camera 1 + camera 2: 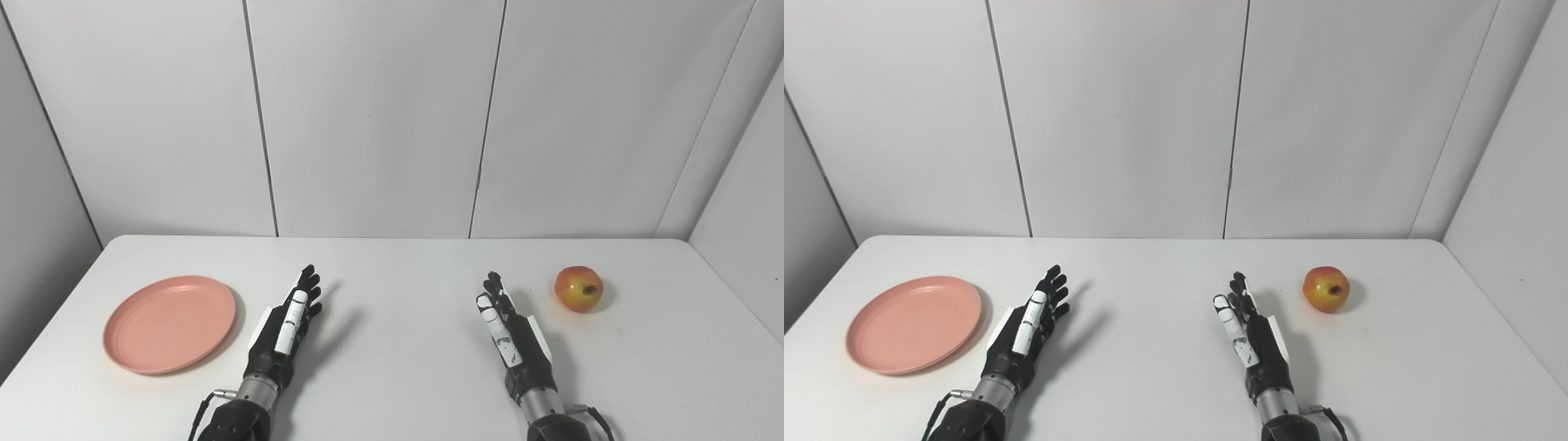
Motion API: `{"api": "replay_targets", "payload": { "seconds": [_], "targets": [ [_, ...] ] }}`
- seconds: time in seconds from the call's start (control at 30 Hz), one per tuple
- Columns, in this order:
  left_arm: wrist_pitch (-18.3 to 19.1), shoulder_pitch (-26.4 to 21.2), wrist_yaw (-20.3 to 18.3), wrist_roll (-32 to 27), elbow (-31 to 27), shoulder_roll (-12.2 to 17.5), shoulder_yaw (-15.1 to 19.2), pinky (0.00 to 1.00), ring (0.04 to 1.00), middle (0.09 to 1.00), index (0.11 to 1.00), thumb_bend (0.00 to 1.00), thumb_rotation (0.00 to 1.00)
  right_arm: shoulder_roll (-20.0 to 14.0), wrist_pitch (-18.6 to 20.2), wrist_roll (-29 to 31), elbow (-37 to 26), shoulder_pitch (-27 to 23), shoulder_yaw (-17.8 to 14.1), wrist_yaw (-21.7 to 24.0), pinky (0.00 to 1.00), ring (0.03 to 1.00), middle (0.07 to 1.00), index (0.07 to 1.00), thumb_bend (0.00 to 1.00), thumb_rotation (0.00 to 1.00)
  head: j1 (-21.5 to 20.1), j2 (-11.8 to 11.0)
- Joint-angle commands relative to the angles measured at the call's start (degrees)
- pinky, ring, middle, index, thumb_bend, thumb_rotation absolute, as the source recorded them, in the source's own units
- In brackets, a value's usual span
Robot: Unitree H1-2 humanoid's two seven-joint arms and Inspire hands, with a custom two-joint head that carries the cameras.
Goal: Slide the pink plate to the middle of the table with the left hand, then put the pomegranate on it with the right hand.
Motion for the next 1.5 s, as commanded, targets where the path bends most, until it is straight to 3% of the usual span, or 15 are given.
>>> {"api": "replay_targets", "payload": {
  "seconds": [0.0,0.4,0.53,0.6,0.83,1.0,1.27,1.47],
  "targets": [
    [-1.2,0.4,-0.3,0.3,0.5,0.5,-0.3,0.97,0.993,1.000,1.000,0.49,1.00,0.0,-0.2,0.1,-1.5,-1.4,-0.3,0.2,0.98,0.984,1.000,1.000,0.65,0.84,0.0,0.1],
    [-0.9,0.4,-0.1,0.7,0.1,0.5,-0.5,0.96,0.992,1.000,1.000,0.50,1.00,-0.1,-0.3,0.2,-1.6,-1.5,-0.5,0.4,0.99,0.989,1.000,1.000,0.63,0.84,1.0,0.9],
    [-2.2,0.1,0.9,1.7,1.6,-0.6,-0.9,0.97,0.995,1.000,1.000,0.51,1.00,-1.2,-0.6,1.3,-1.2,-1.2,-1.1,1.5,1.00,0.999,1.000,1.000,0.60,0.85,9.3,-1.5],
    [-1.5,0.2,4.9,5.1,1.8,-1.8,-1.3,0.91,0.950,0.970,0.967,0.51,1.00,-2.0,-0.8,1.9,-1.3,-0.9,-1.5,2.2,1.00,1.000,1.000,1.000,0.58,0.85,12.6,-2.6],
    [-1.2,-0.1,10.2,11.1,3.4,-4.2,-3.7,0.90,0.936,0.971,0.945,0.53,1.00,-3.8,-3.3,5.0,0.2,-0.4,-3.0,5.0,1.00,1.000,1.000,1.000,0.55,0.87,18.8,-5.6],
    [-4.3,-1.0,6.4,7.9,6.3,-4.2,-4.3,0.97,0.993,0.998,0.995,0.53,1.00,-4.0,-5.3,6.0,2.0,-0.4,-3.8,5.7,1.00,1.000,1.000,1.000,0.54,0.86,21.1,-7.6],
    [-5.2,-1.7,6.5,7.8,8.6,-4.6,-4.2,0.97,0.999,1.000,0.998,0.53,1.00,-3.4,-6.6,6.2,1.9,0.1,-4.7,5.4,1.00,1.000,1.000,1.000,0.47,0.79,22.0,-9.3],
    [-6.4,-2.0,5.9,6.9,10.1,-4.7,-3.6,0.98,1.000,1.000,1.000,0.52,1.00,-3.4,-6.8,5.9,2.0,0.1,-4.4,5.5,1.00,1.000,1.000,1.000,0.45,0.82,21.5,-9.7]
  ]
}}
